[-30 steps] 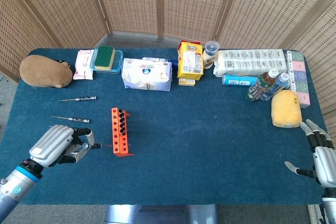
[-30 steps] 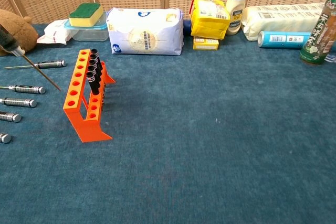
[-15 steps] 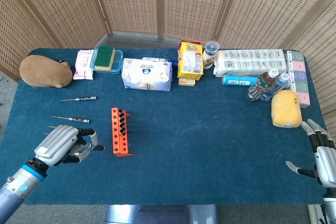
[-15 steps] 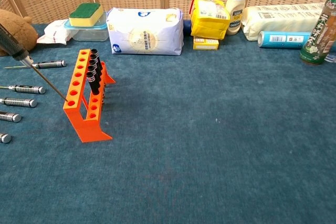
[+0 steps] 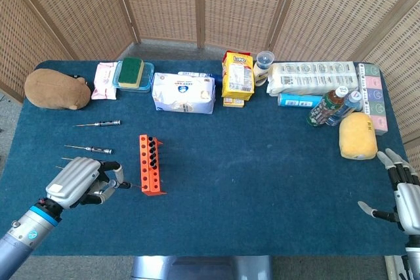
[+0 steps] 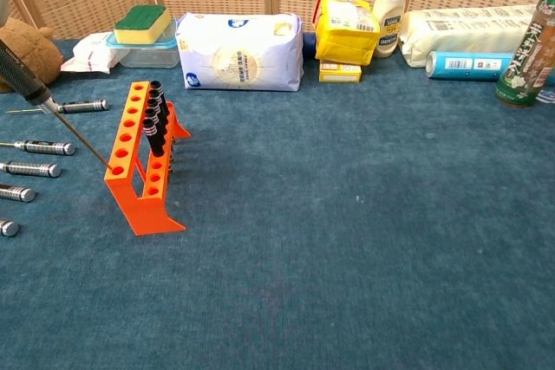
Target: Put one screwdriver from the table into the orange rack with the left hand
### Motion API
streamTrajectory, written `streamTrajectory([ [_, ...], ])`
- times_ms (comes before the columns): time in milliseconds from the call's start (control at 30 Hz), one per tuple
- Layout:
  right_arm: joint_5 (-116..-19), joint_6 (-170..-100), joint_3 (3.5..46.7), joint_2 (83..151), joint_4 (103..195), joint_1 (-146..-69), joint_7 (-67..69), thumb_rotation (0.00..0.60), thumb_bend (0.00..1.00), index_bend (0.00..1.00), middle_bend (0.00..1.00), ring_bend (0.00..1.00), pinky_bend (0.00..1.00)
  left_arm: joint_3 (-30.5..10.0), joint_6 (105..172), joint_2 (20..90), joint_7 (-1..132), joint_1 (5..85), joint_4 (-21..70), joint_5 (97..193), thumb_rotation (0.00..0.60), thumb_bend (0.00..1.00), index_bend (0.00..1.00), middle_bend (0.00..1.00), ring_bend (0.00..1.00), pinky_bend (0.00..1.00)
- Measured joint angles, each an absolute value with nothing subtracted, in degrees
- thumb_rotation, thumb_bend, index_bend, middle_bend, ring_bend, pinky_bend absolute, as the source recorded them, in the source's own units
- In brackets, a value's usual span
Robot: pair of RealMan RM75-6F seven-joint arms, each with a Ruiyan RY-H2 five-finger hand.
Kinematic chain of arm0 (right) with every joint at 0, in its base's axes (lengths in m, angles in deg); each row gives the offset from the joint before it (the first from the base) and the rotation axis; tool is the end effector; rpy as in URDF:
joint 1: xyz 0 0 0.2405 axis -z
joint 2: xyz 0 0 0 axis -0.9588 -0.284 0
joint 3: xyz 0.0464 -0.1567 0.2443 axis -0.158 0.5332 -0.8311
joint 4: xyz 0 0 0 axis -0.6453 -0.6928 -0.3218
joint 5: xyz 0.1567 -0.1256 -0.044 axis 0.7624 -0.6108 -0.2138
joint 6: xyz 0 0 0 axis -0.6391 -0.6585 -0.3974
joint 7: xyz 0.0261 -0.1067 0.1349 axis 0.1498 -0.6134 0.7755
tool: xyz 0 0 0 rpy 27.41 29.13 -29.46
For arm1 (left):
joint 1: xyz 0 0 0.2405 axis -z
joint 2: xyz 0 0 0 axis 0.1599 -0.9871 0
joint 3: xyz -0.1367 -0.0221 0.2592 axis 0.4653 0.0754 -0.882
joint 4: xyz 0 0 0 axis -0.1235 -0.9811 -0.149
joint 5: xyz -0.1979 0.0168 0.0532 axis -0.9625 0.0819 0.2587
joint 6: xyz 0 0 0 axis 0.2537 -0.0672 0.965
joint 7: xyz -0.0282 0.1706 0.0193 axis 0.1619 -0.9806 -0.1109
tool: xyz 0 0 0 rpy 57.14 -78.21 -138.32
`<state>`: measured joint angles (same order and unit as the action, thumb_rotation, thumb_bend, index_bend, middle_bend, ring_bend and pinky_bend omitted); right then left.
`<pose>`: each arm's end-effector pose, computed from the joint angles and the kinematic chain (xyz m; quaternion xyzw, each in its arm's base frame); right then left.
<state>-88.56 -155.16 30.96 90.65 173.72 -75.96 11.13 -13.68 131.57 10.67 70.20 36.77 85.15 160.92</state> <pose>-0.3378 -0.2034 0.2157 0.5320 -0.4594 0.4339 0.5636 -0.1456 0.2584 0.1845 -0.6952 -0.5020 -0.3933 0.3317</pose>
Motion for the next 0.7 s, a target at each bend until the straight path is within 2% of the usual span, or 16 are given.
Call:
streamTrajectory([
  [700, -88.62, -155.16, 30.96, 90.62, 173.71, -75.98, 11.17, 0.600, 0.00, 0.06, 0.02, 0.02, 0.00, -13.16, 131.90, 10.17, 70.03, 36.42, 86.00, 160.90, 0.600, 0.38, 0.52, 1.00, 1.00, 1.00],
])
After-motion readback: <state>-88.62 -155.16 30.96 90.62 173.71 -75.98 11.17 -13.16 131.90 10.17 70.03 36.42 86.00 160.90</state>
